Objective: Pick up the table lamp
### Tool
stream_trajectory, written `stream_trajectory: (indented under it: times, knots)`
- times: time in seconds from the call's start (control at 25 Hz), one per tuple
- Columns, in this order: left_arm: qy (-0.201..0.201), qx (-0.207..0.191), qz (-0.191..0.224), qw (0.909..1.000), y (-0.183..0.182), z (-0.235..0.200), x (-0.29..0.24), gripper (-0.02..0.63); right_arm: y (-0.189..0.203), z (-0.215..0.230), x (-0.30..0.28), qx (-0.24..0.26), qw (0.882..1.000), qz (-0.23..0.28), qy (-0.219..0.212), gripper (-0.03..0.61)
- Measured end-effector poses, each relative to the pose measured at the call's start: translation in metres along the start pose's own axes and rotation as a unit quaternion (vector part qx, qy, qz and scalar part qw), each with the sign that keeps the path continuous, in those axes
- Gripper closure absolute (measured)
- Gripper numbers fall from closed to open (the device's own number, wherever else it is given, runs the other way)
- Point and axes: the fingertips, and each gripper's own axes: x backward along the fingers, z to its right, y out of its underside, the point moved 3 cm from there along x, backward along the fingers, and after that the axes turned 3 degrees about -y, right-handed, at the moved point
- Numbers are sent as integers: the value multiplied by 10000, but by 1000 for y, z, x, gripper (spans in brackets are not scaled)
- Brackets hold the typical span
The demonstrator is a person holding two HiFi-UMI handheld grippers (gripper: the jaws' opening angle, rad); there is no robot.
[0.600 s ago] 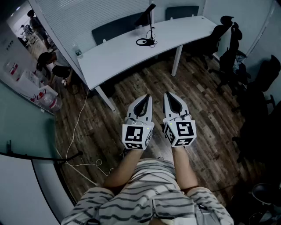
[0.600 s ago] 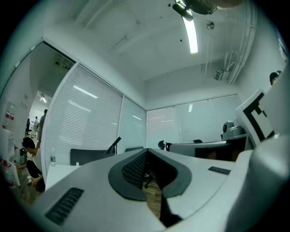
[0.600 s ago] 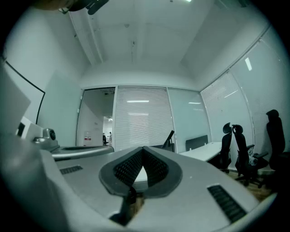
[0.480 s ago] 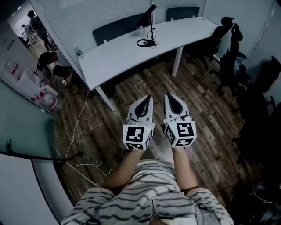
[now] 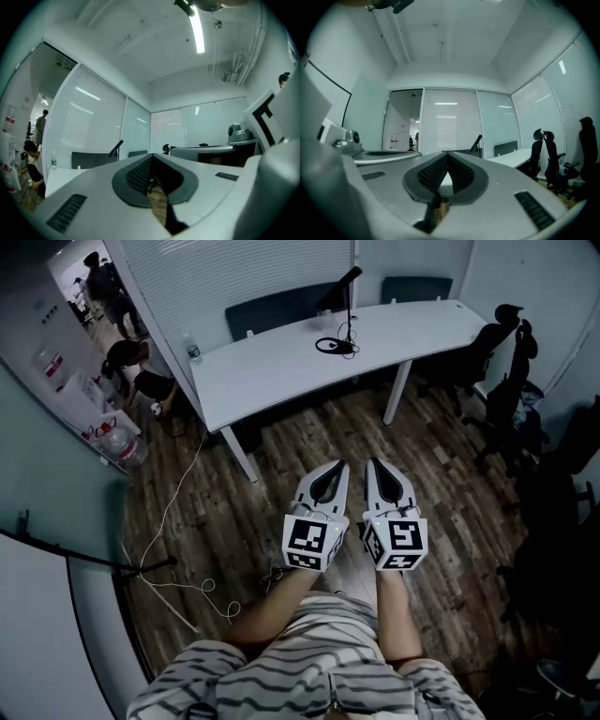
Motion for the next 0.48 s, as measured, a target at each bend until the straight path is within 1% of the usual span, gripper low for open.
stream_trajectory:
  times: [0.12, 0.28, 0.48]
  knots:
    - [-132, 7, -28, 9999, 4, 5, 0, 606, -2, 1, 2, -55, 9999, 108, -113, 566]
    - [-277, -22, -10, 9996, 6, 11, 2, 606, 3, 3, 6, -118, 9996, 118, -212, 566]
    - [-276, -17, -98, 9996, 18, 18, -6, 606, 12, 19, 7, -250, 9995, 132, -172, 566]
